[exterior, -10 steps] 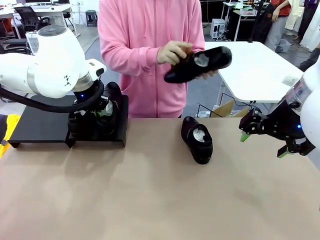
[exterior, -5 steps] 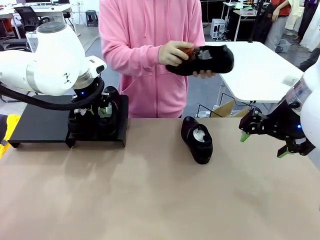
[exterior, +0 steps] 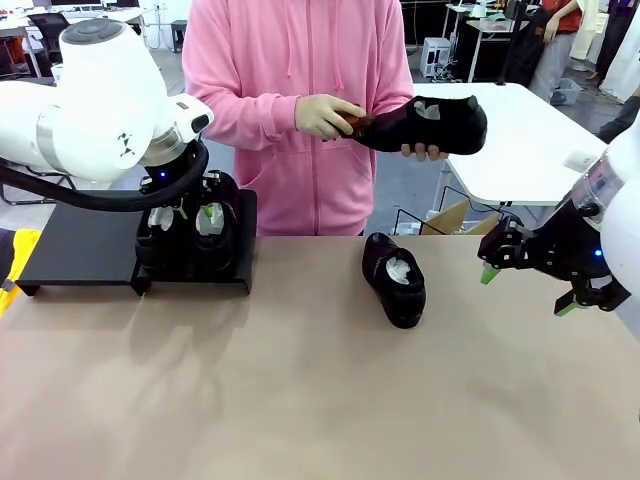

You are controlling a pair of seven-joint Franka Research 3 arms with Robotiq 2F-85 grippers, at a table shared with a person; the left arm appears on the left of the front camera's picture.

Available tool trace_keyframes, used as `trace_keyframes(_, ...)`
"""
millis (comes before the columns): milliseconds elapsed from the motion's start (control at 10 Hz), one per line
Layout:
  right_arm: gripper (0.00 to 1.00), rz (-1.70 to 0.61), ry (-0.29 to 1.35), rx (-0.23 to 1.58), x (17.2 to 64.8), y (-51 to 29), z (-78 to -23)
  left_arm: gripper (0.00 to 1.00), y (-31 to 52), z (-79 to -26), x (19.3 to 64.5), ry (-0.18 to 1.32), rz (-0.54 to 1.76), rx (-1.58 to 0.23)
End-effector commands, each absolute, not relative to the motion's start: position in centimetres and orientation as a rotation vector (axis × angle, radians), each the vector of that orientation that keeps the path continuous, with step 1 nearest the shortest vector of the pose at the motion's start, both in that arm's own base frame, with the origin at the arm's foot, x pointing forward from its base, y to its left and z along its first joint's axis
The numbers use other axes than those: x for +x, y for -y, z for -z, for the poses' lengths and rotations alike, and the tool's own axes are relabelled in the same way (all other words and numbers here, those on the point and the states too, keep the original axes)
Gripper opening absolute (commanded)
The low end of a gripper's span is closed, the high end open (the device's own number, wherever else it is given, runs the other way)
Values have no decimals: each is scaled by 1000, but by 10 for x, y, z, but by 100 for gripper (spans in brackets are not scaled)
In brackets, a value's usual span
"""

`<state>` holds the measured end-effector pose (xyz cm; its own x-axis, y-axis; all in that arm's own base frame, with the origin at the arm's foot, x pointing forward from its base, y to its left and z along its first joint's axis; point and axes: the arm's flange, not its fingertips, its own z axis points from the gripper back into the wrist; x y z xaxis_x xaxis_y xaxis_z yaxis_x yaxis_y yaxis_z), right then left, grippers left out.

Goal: Organize the shoes by placing them on the stand.
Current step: Place the Shoe from the middle of the table onto the Shoes Stand, then pick up one Shoe and place it in the middle of the table.

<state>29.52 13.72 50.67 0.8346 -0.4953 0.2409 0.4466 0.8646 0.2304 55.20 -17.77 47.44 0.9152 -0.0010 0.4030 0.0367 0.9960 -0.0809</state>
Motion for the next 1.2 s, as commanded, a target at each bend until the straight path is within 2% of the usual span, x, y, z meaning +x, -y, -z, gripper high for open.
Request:
trace_keyframes(0,100,488,305,189,299,-137,-507,44,177,-469,561,411,22,-91)
trace_keyframes(900,100,488,305,189,299,-137,-507,44,178,-466,558,404,18,-88)
trace_keyframes(1100,100,488,305,189,299,-137,-507,44,197,-509,515,481,46,-100)
